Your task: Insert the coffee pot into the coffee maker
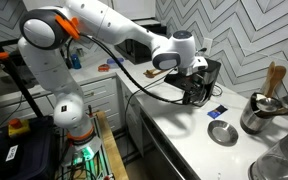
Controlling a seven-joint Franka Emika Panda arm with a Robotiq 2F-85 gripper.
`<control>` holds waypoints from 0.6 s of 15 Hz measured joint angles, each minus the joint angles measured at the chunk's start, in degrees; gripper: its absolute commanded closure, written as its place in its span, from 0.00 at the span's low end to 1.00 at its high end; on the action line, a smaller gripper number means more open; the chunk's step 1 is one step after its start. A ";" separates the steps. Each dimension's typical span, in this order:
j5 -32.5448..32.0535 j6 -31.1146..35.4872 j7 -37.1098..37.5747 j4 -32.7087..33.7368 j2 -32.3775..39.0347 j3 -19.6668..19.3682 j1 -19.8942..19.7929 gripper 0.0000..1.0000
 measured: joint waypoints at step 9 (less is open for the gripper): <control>0.01 -0.19 -4.69 2.21 1.84 0.00 -0.03 0.93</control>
